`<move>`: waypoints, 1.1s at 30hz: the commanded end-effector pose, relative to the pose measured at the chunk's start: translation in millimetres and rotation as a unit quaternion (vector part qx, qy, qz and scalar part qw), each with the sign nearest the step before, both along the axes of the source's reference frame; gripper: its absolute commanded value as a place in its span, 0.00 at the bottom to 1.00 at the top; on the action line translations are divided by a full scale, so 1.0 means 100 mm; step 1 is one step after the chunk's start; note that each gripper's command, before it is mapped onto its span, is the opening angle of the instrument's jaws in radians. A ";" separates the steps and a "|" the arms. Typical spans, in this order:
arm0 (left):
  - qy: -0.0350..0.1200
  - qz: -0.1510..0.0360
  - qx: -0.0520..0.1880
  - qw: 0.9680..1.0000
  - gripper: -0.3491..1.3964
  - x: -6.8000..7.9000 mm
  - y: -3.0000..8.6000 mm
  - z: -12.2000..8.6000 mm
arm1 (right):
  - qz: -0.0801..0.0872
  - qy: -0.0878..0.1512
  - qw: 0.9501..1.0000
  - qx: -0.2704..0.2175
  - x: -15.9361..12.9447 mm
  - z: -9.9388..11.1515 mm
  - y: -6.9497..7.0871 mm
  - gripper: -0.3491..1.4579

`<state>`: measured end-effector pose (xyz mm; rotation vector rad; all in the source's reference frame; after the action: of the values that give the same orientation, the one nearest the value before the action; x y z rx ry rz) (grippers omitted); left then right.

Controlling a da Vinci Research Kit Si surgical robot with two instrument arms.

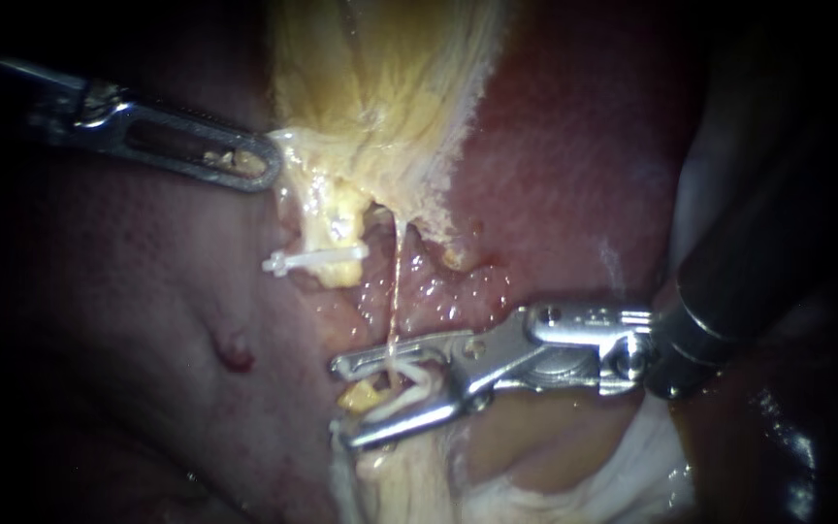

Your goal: Clipping first clip right tube

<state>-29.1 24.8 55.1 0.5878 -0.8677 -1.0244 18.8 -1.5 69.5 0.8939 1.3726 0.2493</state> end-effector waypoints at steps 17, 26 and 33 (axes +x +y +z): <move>0.000 0.000 0.000 1.000 0.00 0.000 0.000 0.000 | -0.002 -0.006 1.000 0.018 -0.014 -0.003 0.005 0.00; 0.000 0.000 0.000 1.000 0.00 0.000 0.000 0.000 | -0.005 -0.019 0.999 0.048 -0.019 0.000 0.008 0.00; 0.000 0.000 0.000 1.000 0.00 0.001 0.000 0.000 | -0.004 -0.018 0.999 0.048 -0.020 0.000 0.008 0.00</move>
<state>-29.0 24.8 55.1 0.5876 -0.8678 -1.0241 16.9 -0.7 69.4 0.9708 1.3318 0.3267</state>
